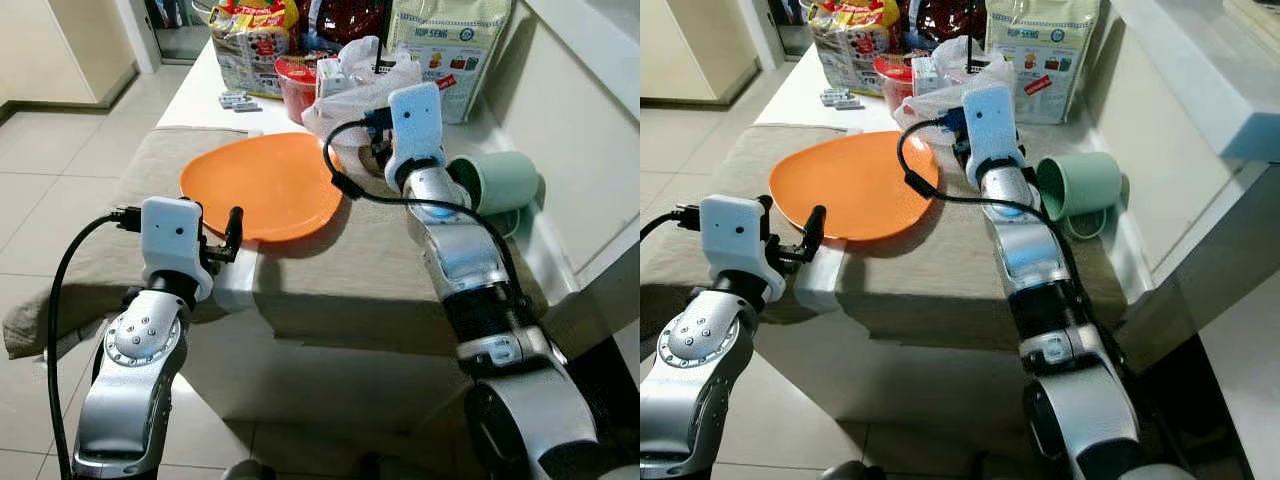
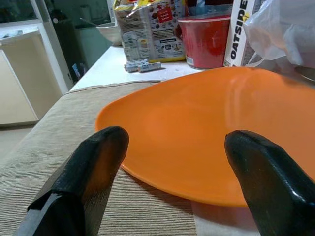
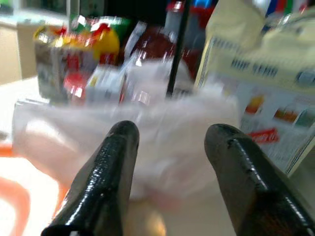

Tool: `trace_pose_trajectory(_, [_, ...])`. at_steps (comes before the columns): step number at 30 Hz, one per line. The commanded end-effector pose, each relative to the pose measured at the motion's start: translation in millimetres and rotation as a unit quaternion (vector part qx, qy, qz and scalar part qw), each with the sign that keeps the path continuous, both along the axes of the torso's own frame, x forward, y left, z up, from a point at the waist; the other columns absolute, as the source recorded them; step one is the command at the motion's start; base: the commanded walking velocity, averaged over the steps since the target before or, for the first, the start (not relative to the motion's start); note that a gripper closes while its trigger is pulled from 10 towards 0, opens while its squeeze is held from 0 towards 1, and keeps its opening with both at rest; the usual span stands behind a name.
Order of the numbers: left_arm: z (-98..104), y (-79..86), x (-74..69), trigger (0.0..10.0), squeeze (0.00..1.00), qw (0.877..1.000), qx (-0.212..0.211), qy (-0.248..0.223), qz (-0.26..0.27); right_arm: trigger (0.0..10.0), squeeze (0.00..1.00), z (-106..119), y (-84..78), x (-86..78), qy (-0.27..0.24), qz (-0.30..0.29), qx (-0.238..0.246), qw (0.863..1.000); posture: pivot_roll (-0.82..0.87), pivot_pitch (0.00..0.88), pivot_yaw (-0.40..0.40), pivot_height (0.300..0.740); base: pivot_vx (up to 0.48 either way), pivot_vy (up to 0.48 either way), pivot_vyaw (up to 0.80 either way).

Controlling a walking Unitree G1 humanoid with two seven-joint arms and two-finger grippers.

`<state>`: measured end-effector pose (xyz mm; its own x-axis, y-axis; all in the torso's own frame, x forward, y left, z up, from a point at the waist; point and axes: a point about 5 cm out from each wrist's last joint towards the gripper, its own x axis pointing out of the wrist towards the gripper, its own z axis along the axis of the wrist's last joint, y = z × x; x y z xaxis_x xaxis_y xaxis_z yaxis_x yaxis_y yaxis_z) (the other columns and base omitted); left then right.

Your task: Setting the table

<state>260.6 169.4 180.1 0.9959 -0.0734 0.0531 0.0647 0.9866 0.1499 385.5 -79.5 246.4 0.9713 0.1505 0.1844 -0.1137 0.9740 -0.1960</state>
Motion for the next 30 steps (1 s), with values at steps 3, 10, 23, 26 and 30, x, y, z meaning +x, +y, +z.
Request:
trace_pose_trajectory(3, [1, 3.1, 0.0, 10.0, 0.0, 1.0, 0.007, -0.001, 0.004, 10.0, 0.0, -1, -1.3, 8.5, 0.017, -0.01, 0.018, 1.0, 0.02, 0.082, 0.025, 0.74, 0.0, 0.0, 0.0])
trace_pose_trajectory(10, [1, 4.3, -1.4, 10.0, 0.0, 1.0, 0.01, 0.0, 0.003, 10.0, 0.0, -27, -3.0, 18.4, 0.079, -0.028, 0.018, 0.996, 0.03, 0.086, 0.033, 0.74, 0.0, 0.0, 0.0])
trace_pose_trajectory(23, [2, 2.1, -4.8, 10.0, 0.0, 1.0, 0.013, 0.006, -0.005, 10.0, 0.0, -78, -0.6, 16.9, 0.169, -0.042, -0.01, 0.985, 0.06, 0.114, 0.05, 0.74, 0.0, 0.0, 0.0])
trace_pose_trajectory(26, [2, 3.5, -7.0, 10.0, 0.0, 1.0, 0.015, 0.008, -0.004, 10.0, 0.0, -87, 3.2, 13.8, 0.187, -0.037, -0.004, 0.982, 0.07, 0.12, 0.052, 0.74, 0.0, 0.0, 0.0])
trace_pose_trajectory(30, [2, 4.4, -8.1, 10.0, 0.0, 1.0, 0.016, 0.01, -0.003, 10.0, 0.0, -95, 8.7, 10.8, 0.203, -0.025, 0.001, 0.979, 0.07, 0.122, 0.053, 0.74, 0.0, 0.0, 0.0])
